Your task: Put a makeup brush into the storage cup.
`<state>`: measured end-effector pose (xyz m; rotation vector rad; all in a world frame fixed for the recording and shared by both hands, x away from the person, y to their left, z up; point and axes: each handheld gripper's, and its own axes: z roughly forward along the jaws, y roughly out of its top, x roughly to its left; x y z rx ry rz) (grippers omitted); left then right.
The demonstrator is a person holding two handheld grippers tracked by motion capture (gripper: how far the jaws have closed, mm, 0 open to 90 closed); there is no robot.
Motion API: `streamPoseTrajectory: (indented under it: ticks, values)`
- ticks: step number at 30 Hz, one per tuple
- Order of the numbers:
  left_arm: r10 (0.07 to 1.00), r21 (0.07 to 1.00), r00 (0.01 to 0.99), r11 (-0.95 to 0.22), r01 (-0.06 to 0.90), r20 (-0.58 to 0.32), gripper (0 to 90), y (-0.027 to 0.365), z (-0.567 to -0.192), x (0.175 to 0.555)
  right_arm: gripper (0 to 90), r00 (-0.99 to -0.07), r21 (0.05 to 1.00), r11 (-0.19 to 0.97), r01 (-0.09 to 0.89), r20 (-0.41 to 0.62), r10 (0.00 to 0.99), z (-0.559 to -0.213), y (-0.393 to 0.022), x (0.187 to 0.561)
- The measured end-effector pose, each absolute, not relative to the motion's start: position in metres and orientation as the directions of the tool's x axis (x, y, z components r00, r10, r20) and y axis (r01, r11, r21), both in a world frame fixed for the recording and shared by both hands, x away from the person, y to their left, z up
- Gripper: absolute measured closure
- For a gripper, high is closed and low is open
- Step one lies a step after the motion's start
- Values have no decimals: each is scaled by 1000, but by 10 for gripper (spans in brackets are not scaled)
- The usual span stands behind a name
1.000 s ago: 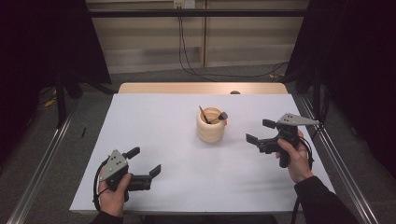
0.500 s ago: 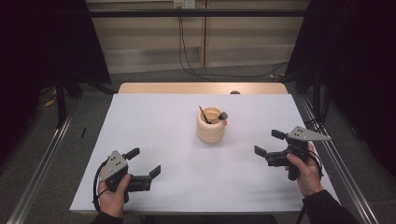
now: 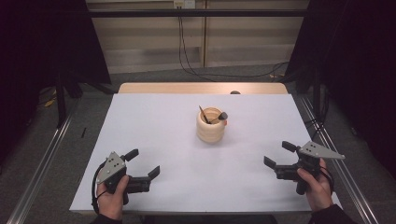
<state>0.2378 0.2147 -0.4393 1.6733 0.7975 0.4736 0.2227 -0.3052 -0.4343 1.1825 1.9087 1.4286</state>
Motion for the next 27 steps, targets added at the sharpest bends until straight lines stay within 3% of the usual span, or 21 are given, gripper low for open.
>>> streamPoseTrajectory:
  ticks: [18,27]
  values:
    - [720,969,689,-105,224,-81,8,221,-437,229,23,-435,940,19,341,140,889,-441,-322,198]
    - [719,968,689,-99,230,-91,9,220,-438,230,21,-458,943,41,332,123,880,-442,-320,199]
